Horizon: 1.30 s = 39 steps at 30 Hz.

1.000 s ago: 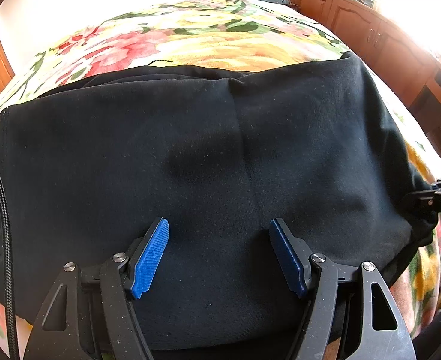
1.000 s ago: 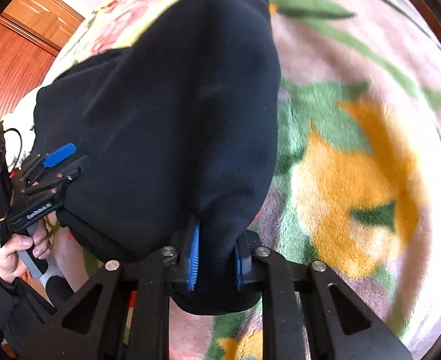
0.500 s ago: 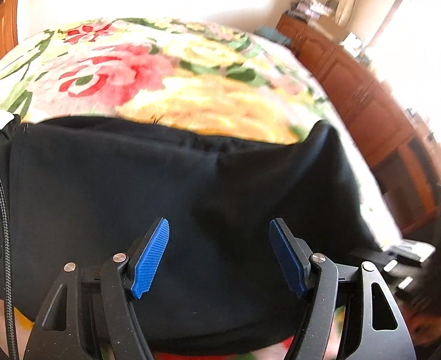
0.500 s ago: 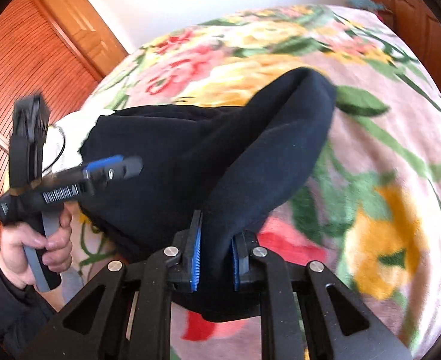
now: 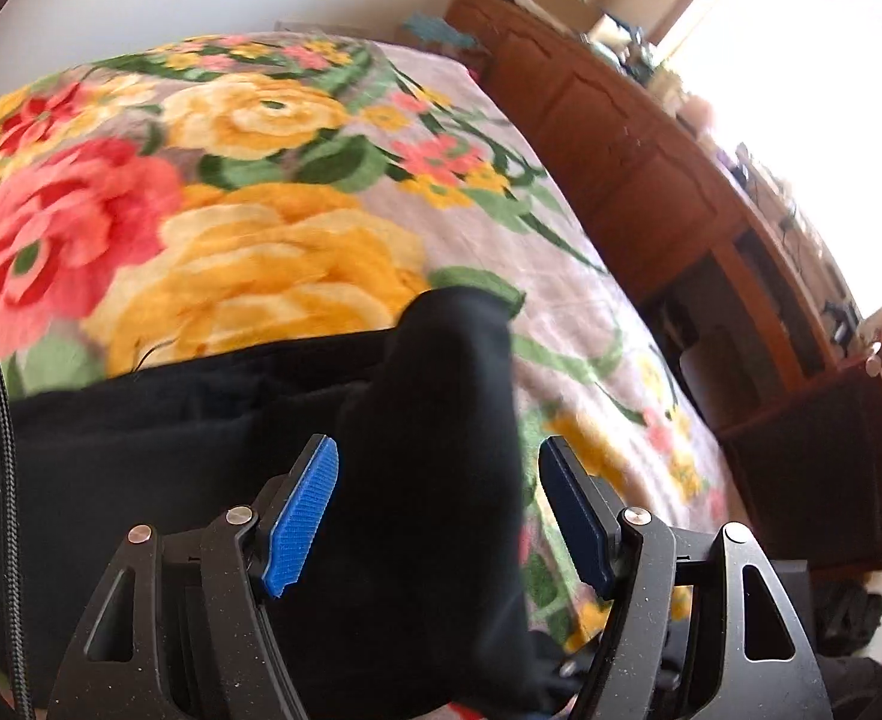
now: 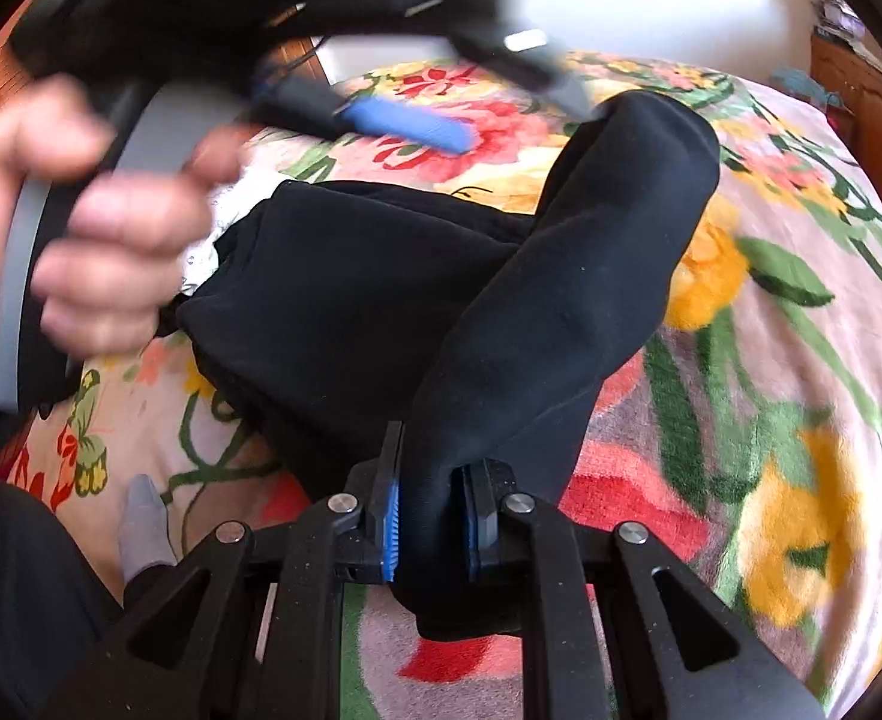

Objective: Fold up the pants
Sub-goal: 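Grasp the folded black pants edge with the right gripper while the left gripper grasps it too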

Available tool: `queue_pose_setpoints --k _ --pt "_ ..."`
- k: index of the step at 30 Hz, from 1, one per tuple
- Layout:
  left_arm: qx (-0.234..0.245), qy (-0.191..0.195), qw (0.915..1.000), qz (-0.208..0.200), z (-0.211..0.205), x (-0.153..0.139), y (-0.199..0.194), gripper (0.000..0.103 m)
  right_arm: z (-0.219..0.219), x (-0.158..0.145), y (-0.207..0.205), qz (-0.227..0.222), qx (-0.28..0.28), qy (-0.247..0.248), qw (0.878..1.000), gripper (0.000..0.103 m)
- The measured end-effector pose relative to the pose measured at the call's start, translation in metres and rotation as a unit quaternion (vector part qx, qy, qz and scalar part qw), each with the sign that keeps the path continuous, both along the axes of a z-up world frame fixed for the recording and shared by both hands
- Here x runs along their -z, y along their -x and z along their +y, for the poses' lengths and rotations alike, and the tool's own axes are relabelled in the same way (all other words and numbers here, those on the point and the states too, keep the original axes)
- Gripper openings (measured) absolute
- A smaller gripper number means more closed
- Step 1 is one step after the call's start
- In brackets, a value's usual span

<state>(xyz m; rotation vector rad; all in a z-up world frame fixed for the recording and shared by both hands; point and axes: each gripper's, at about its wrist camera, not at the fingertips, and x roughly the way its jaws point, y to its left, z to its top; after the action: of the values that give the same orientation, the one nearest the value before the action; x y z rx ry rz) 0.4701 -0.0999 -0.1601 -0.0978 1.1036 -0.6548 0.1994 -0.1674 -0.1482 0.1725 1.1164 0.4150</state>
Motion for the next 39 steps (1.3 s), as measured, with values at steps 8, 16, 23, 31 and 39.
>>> queue_pose_setpoints --k 8,16,23,31,39 --pt "0.031 -0.137 0.99 0.013 -0.063 0.008 -0.02 0.072 0.003 -0.001 0.002 -0.009 -0.015 -0.005 1.0 0.017" --pt "0.028 -0.235 0.9714 0.016 -0.1 0.02 -0.027 0.072 -0.003 -0.001 0.0 -0.008 -0.012 -0.016 1.0 0.017" --pt "0.031 -0.224 0.9739 0.017 -0.091 0.02 -0.024 0.023 -0.001 -0.001 0.0 -0.01 -0.02 -0.01 1.0 0.017" --pt "0.002 -0.17 0.9854 -0.008 -0.02 -0.03 -0.016 0.019 0.027 -0.033 -0.005 -0.048 -0.044 -0.033 0.997 0.017" --pt "-0.061 -0.124 0.9903 -0.015 0.116 -0.072 -0.02 0.019 0.133 -0.074 -0.045 -0.092 -0.092 -0.088 0.988 0.017"
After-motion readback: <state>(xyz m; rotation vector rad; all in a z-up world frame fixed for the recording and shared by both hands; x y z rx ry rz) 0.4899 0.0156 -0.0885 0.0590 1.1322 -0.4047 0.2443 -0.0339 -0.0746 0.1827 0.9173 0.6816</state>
